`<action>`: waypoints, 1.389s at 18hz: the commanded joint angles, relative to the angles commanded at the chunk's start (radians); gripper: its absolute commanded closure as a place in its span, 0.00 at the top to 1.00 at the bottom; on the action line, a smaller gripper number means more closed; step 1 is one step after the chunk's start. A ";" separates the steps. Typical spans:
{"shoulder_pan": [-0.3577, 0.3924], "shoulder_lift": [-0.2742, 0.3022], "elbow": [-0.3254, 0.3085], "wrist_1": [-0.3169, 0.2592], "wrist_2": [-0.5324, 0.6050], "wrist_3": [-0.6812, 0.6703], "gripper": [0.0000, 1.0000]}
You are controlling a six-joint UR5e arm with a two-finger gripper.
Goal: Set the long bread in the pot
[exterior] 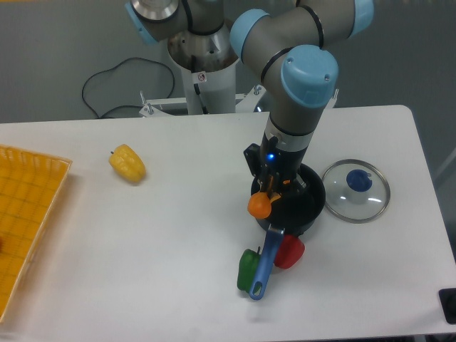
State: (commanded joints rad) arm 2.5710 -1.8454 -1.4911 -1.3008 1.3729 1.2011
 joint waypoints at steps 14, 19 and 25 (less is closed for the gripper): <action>0.014 0.000 0.003 0.008 -0.026 -0.015 0.18; 0.014 0.002 0.003 0.008 -0.031 -0.020 0.18; 0.017 0.000 0.003 0.084 -0.078 -0.044 0.18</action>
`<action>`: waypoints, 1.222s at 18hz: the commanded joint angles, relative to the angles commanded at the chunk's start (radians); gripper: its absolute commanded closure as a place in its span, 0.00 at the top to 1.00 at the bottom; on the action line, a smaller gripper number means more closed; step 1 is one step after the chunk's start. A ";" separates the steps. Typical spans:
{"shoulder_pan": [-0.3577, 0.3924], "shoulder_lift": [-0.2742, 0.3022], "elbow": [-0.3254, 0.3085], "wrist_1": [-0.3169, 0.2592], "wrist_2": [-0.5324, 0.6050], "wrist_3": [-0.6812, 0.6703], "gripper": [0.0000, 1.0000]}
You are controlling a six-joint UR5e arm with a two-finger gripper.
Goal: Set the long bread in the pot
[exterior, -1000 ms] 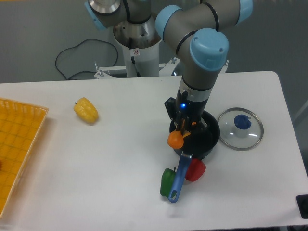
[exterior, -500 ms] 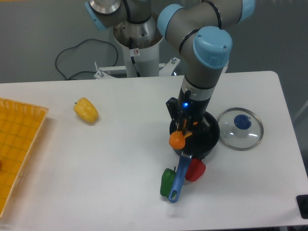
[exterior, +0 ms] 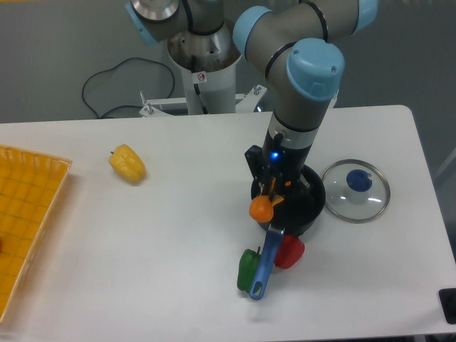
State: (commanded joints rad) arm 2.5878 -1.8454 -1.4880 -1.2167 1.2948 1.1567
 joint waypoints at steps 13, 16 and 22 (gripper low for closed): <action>0.015 -0.009 0.003 0.094 -0.089 -0.040 0.18; 0.018 -0.008 0.005 0.097 -0.091 -0.034 0.18; 0.032 -0.014 0.014 0.120 -0.140 -0.040 0.18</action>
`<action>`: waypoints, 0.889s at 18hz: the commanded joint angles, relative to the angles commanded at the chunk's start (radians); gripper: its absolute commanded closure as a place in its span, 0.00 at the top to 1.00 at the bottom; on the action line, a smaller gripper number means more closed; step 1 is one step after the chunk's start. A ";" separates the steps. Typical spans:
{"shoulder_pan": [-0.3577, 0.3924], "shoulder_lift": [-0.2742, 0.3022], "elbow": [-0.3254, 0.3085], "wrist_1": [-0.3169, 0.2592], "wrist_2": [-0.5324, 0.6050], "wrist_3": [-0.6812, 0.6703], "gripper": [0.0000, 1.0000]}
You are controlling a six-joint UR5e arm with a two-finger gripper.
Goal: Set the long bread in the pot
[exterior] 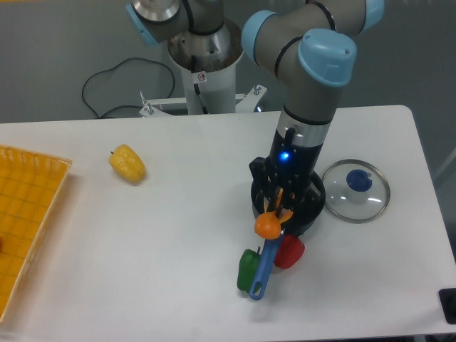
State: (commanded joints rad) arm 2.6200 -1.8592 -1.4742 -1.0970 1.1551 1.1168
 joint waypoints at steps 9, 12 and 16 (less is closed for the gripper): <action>0.000 -0.012 0.002 0.008 -0.002 0.009 0.18; 0.000 -0.025 0.002 0.035 -0.005 0.005 0.18; 0.000 -0.031 0.002 0.035 -0.005 0.008 0.18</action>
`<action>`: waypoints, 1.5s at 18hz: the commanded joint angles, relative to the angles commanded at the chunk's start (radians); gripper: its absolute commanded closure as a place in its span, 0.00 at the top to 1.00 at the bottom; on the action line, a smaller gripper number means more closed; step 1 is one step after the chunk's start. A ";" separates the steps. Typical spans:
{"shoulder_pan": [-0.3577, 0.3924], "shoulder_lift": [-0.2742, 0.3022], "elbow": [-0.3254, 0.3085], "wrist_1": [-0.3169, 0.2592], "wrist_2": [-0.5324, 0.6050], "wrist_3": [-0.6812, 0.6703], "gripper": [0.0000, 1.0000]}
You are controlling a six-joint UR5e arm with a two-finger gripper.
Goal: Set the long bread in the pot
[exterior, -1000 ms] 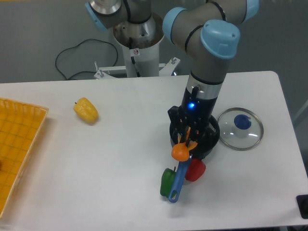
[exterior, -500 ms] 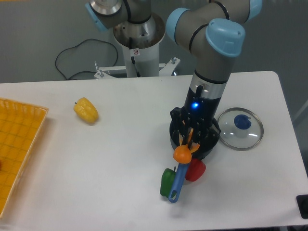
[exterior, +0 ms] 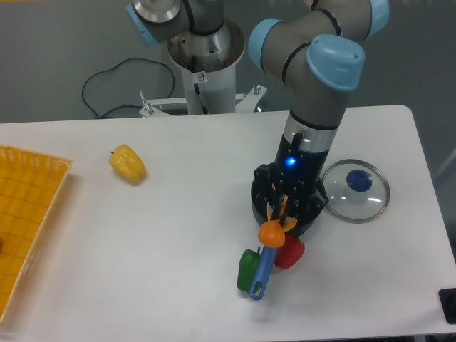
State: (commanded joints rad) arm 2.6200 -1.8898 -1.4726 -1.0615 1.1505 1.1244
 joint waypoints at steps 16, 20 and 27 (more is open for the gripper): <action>-0.005 -0.021 -0.012 0.002 0.002 0.058 0.18; -0.009 -0.023 -0.029 0.003 0.002 0.087 0.19; -0.012 -0.020 -0.060 0.003 0.012 0.121 0.20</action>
State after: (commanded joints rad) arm 2.6078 -1.9098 -1.5324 -1.0584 1.1627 1.2455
